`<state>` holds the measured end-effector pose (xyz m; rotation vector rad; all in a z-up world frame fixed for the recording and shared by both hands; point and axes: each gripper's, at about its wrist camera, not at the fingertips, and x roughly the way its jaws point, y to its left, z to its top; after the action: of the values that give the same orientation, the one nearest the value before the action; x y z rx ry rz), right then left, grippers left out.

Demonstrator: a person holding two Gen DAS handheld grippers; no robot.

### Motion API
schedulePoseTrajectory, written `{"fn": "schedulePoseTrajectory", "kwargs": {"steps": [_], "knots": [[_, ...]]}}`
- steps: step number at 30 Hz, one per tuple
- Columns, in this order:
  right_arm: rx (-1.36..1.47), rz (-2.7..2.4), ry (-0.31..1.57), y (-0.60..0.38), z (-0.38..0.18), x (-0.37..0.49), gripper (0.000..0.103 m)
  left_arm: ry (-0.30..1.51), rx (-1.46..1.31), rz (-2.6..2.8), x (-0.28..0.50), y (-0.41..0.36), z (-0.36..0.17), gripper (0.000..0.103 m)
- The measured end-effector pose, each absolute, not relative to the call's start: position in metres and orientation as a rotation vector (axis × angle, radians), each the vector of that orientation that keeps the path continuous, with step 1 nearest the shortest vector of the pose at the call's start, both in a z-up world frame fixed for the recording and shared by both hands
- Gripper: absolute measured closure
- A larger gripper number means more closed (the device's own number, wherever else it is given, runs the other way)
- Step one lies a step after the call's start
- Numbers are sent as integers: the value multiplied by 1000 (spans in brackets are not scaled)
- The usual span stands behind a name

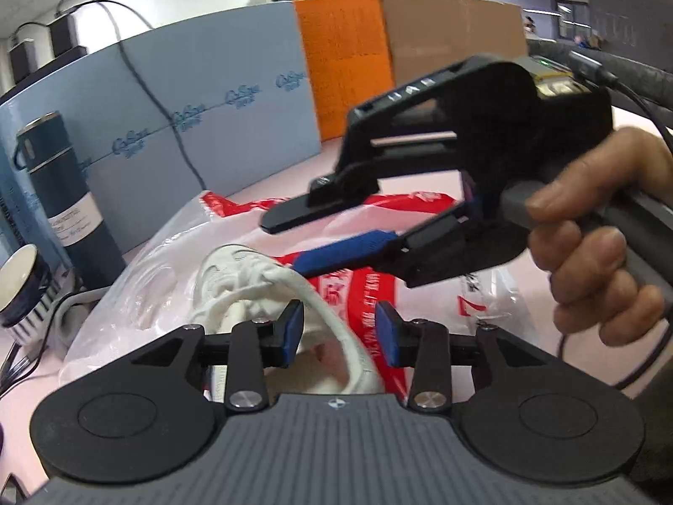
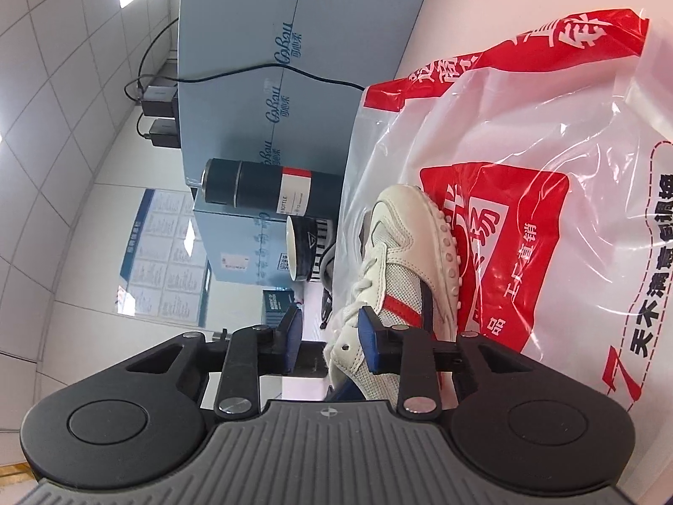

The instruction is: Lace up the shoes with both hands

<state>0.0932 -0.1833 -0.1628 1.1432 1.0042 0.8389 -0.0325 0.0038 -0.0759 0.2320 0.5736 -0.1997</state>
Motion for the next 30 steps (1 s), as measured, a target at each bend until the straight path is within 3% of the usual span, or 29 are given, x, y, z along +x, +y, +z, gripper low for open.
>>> {"fn": "schedulePoseTrajectory", "kwargs": {"steps": [4,7,10,13,16,22,26,30], "knots": [[1126,811,1008,-182,-162,94,75,574,171,-162,-28,16,-75,60],[1077,795,1018,-178,-160,95,85,569,189,-182,-29,14,-75,50],[1018,775,1017,-175,-157,95,97,553,208,-216,-31,12,-74,48],[1041,761,973,-180,-155,93,100,551,222,-236,-32,10,-74,47],[1107,723,904,-194,-151,92,102,553,222,-235,-33,11,-74,38],[1082,748,923,-192,-149,91,97,565,234,-262,-33,11,-75,33],[1026,765,958,-178,-148,87,83,572,258,-277,-36,8,-76,27],[996,757,946,-172,-148,88,83,587,276,-279,-39,9,-78,23]]}}
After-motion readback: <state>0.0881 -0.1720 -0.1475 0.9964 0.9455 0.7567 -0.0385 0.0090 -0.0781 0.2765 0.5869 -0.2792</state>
